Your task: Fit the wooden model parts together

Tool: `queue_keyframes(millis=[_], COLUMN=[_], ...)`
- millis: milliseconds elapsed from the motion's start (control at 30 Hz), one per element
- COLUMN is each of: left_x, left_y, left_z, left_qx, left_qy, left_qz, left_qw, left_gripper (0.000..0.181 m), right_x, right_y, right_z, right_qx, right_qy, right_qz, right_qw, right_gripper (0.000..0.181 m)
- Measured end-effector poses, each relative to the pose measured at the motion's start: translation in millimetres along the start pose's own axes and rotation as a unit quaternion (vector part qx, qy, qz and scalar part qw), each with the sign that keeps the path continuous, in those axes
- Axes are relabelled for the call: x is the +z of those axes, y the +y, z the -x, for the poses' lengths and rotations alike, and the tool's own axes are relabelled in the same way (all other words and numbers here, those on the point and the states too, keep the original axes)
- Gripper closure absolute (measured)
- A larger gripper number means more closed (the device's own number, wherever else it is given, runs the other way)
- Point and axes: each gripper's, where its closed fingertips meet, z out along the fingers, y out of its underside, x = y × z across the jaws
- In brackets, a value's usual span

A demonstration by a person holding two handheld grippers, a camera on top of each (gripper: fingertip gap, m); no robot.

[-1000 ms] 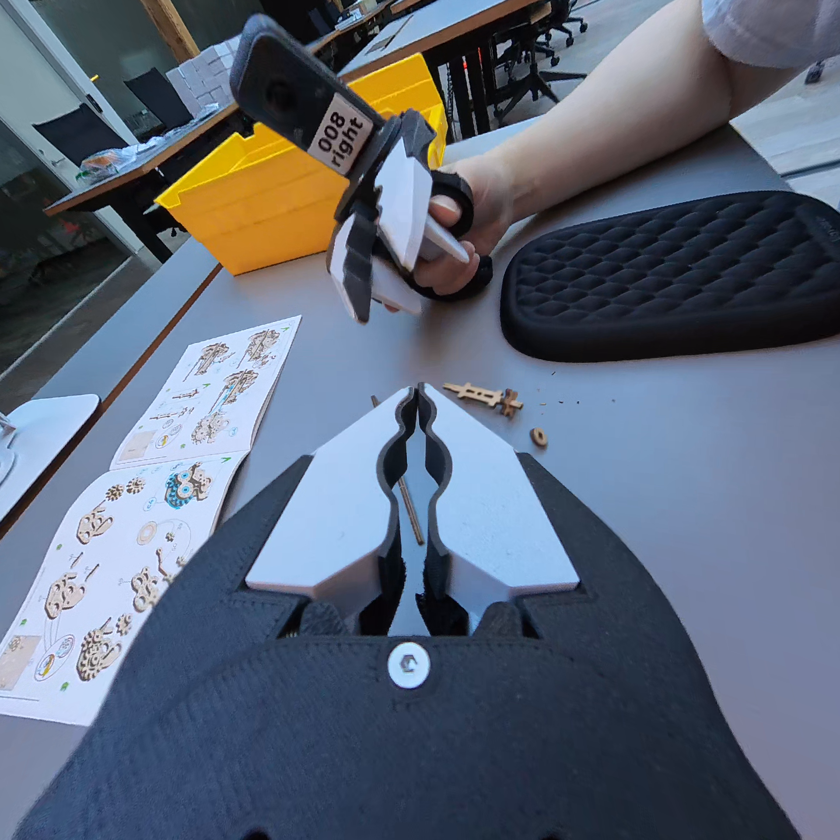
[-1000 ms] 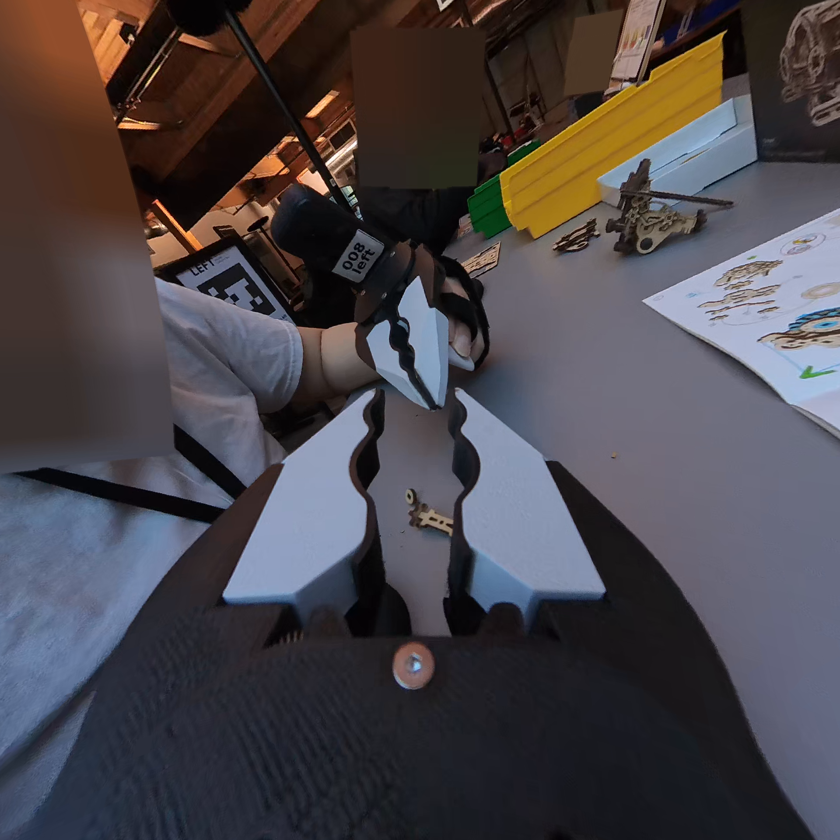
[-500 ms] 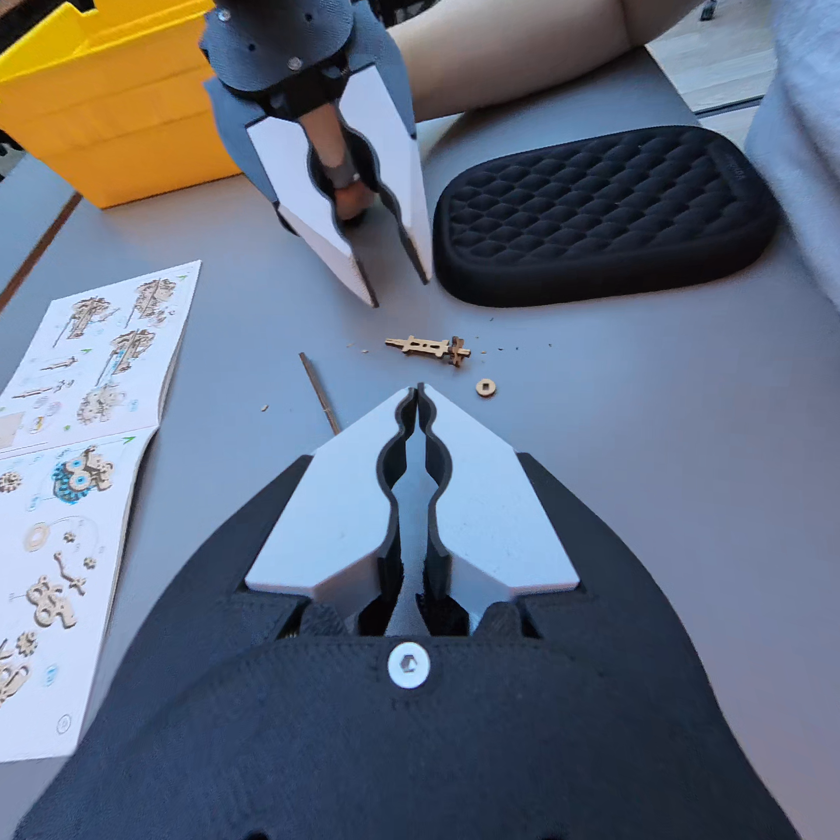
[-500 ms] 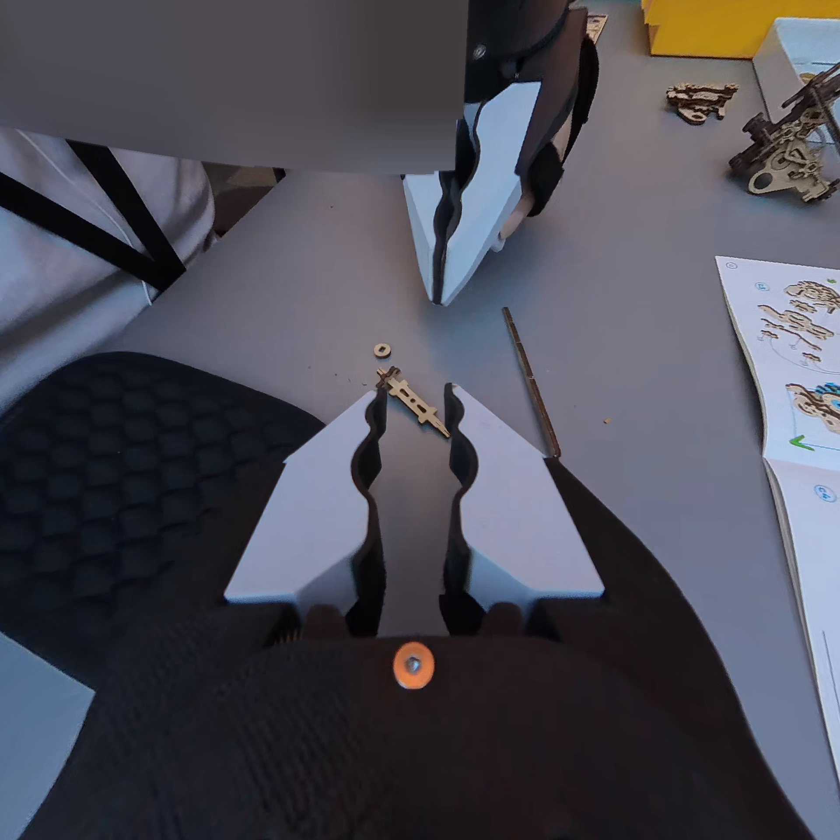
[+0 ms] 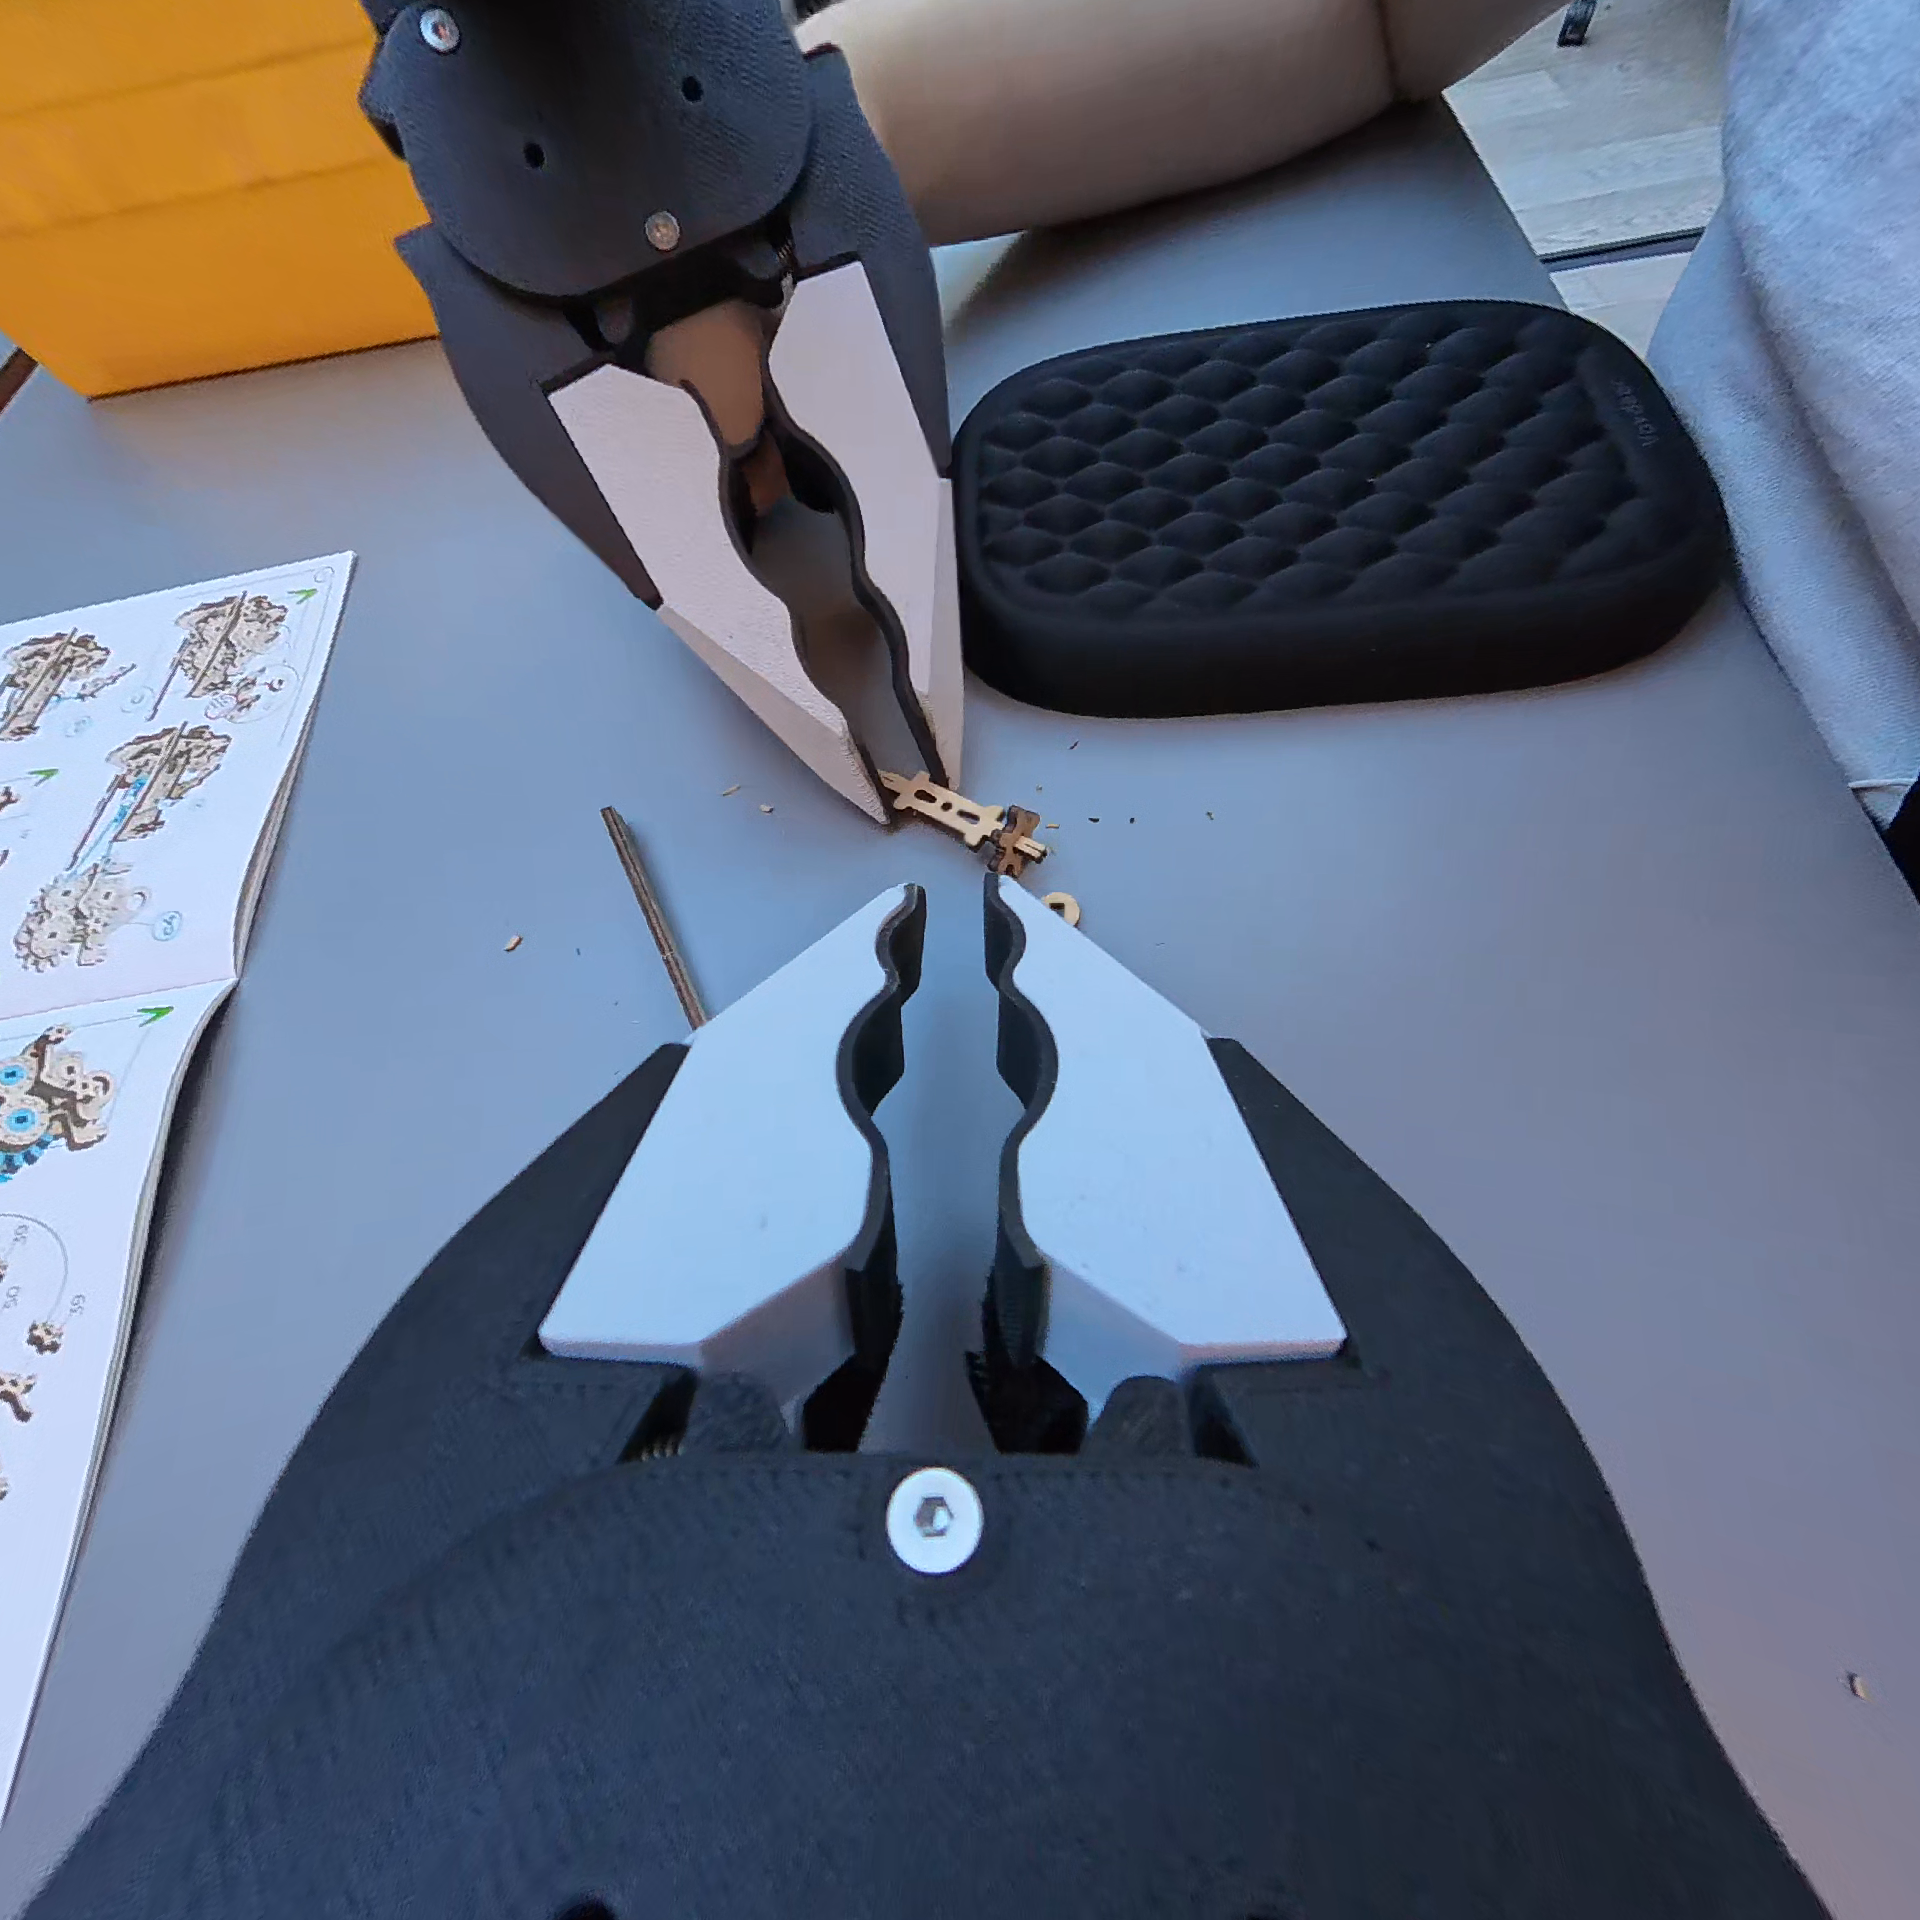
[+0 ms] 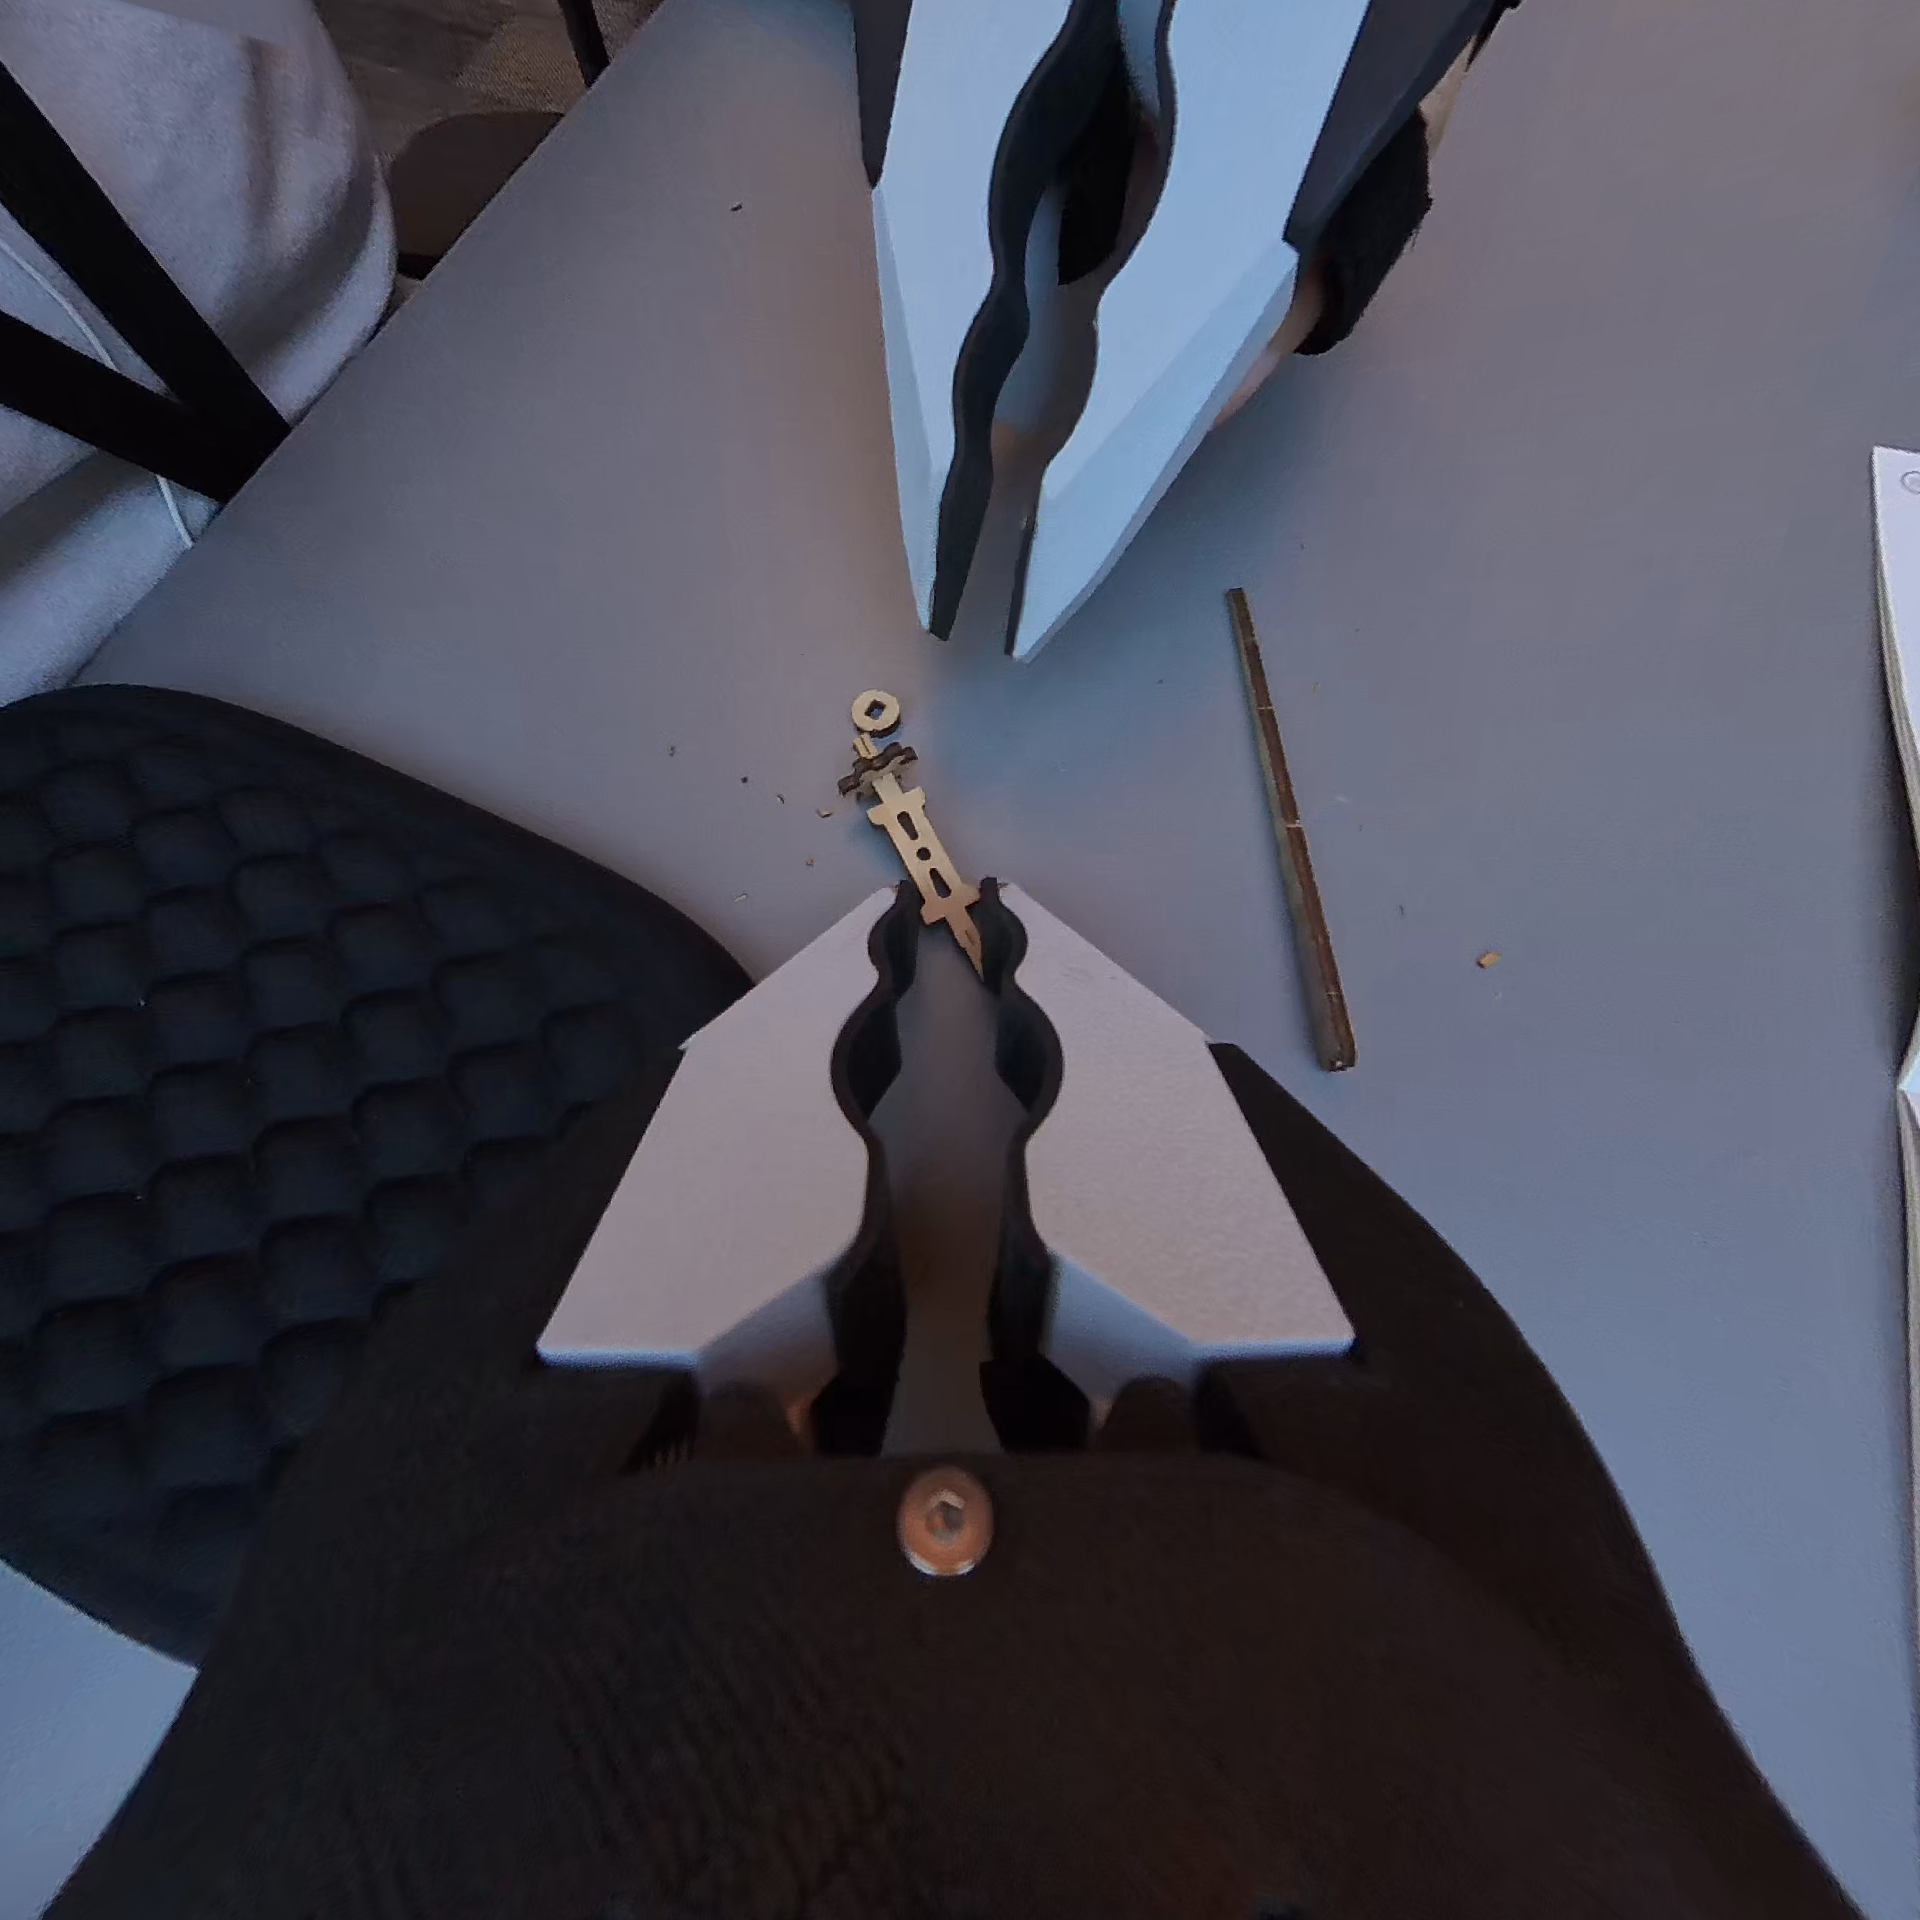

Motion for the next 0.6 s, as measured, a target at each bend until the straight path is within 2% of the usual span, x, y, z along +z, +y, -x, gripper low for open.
queue_keyframes(millis=[267, 400, 600], left_x=[-7, -11, -11], left_y=[-5, -6, -5], left_z=[15, 24, 26], left_qx=[-0.047, -0.096, -0.155], left_qy=[-0.025, -0.029, -0.011], left_qz=[-0.019, -0.032, -0.028], left_qw=[0.998, 0.995, 0.988], left_gripper=[0.171, 0.169, 0.159], right_x=[-3, -10, -26], right_y=[-9, -23, -29], right_z=[-10, -20, -38], right_qx=[-0.097, -0.13, -0.193], right_qy=[0.115, 0.18, 0.287], right_qz=[-0.019, -0.058, -0.045], right_qw=[0.988, 0.973, 0.937], right_gripper=[0.171, 0.171, 0.171])
